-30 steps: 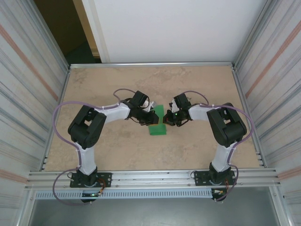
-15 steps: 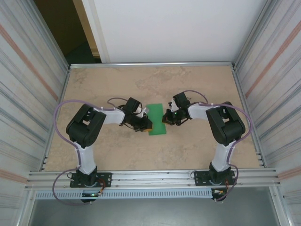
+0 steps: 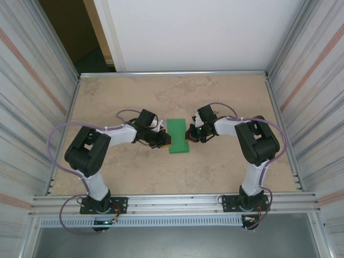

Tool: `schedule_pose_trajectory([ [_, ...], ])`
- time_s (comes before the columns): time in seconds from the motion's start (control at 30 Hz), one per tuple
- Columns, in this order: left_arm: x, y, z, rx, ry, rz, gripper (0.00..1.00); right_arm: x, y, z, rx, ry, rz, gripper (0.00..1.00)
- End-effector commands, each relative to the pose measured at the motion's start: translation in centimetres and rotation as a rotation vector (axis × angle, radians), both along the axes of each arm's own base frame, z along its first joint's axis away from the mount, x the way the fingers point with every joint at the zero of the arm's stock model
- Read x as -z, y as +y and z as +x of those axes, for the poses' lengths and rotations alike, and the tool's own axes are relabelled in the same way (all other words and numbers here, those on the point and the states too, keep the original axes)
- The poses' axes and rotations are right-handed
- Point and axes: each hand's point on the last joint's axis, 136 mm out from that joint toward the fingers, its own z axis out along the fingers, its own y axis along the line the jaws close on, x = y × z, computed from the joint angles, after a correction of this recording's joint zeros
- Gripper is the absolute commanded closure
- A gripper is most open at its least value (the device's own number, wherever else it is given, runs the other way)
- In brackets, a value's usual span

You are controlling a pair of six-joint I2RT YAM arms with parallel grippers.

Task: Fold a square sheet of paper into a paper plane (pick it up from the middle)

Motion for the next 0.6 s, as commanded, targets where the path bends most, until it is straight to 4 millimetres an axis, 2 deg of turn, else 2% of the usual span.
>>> schedule_pose_trajectory([
  [0.0,0.7,-1.8,0.4,0.007,0.026,-0.001,0.86,8.0,-6.7,-5.2,0.072,0.219,-0.360,0.99],
  [0.13,2.4,-1.9,-0.2,0.021,0.045,0.030,0.86,7.9,-6.9,-5.2,0.073,0.216,-0.361,0.99],
  [0.33,5.2,0.7,-2.5,0.065,0.026,0.129,0.87,8.1,-7.4,-5.1,0.079,0.218,-0.378,1.00],
  [0.47,6.2,2.4,-4.9,0.075,0.069,0.154,0.87,8.0,-7.5,-5.1,0.082,0.216,-0.386,1.00],
  [0.57,6.5,4.5,-6.0,0.039,0.104,0.162,0.87,8.1,-7.6,-5.2,0.084,0.217,-0.390,1.00],
])
